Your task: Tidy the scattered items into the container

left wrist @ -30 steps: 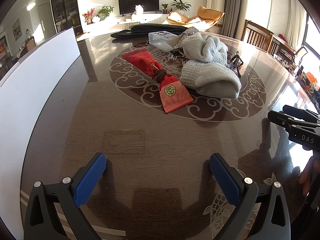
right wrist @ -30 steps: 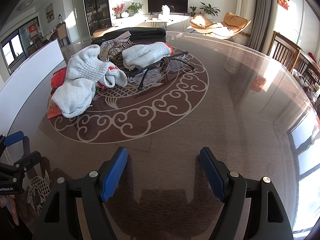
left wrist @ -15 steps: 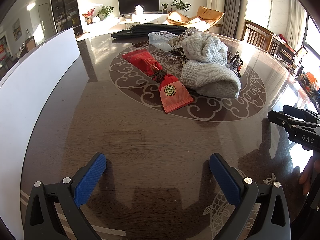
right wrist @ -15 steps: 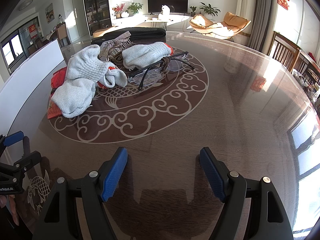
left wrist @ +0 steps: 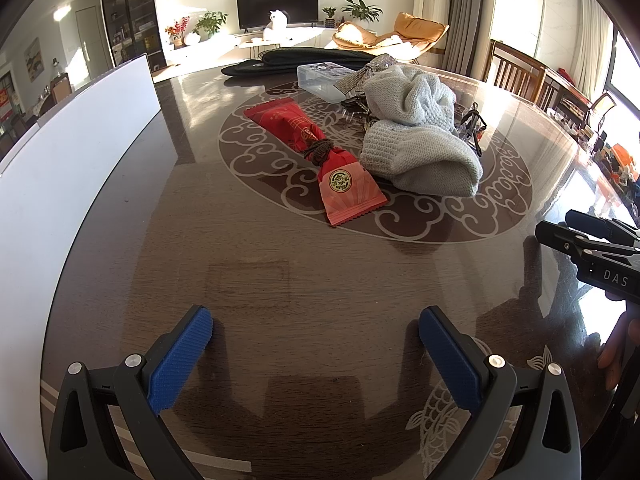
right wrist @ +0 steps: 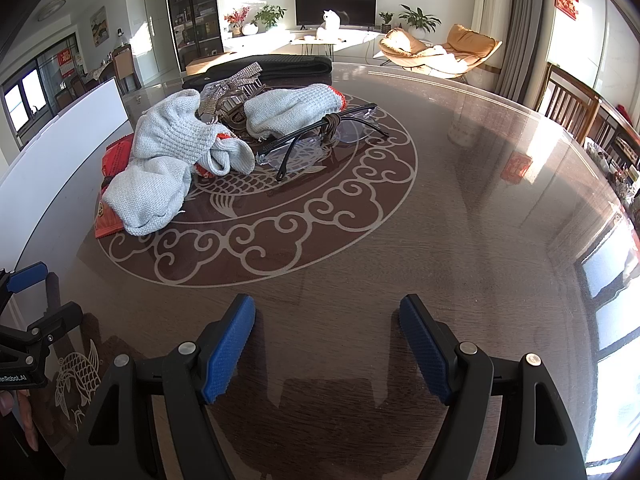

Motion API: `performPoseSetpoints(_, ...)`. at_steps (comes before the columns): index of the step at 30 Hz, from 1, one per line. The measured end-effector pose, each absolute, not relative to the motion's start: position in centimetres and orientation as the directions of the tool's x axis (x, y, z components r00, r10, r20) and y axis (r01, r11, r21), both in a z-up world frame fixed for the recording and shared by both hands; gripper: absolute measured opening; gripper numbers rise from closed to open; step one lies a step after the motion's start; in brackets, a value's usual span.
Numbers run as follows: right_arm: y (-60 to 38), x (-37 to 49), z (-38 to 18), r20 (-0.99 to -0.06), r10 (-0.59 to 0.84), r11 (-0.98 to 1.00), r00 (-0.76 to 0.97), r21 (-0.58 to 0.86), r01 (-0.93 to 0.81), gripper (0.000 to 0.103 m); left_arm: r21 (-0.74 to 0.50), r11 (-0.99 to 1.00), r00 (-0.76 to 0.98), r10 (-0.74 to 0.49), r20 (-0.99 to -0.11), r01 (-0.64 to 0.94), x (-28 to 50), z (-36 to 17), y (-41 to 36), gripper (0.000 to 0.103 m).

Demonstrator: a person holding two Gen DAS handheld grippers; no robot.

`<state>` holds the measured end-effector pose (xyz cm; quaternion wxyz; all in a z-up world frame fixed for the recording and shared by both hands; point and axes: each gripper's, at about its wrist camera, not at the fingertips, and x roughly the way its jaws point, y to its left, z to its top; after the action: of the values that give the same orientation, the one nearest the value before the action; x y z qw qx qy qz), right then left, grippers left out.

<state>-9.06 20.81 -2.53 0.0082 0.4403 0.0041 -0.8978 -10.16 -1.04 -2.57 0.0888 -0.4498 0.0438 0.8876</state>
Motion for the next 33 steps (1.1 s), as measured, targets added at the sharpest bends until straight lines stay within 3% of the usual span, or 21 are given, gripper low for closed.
performPoseSetpoints(18,20.6,-9.3,-2.5,-0.791,-0.007,-1.000,-0.611,-0.005,0.018,0.077,-0.002,-0.979,-0.527,0.110,-0.843,-0.202,-11.0,-2.2,-0.8,0.103)
performPoseSetpoints(21,20.2,-11.6,-2.2,-0.828,-0.017,-1.000,-0.560,0.005,0.022,0.076,-0.002,-0.976,-0.561,0.127,-0.818,-0.217,-10.1,-2.4,-1.0,0.103)
performPoseSetpoints(26,18.4,-16.1,-1.8,-0.829,-0.123,-0.990,-0.545,0.141,0.008,0.076,-0.001,-0.976,-0.577,0.131,-0.806,-0.220,-9.2,-2.4,-1.7,0.103)
performPoseSetpoints(33,14.6,-13.2,0.9,-0.760,-0.395,-0.911,-0.515,0.251,0.329,0.075,-0.003,-0.984,-0.572,0.108,-0.813,-0.181,-8.8,-2.4,-3.2,0.103)
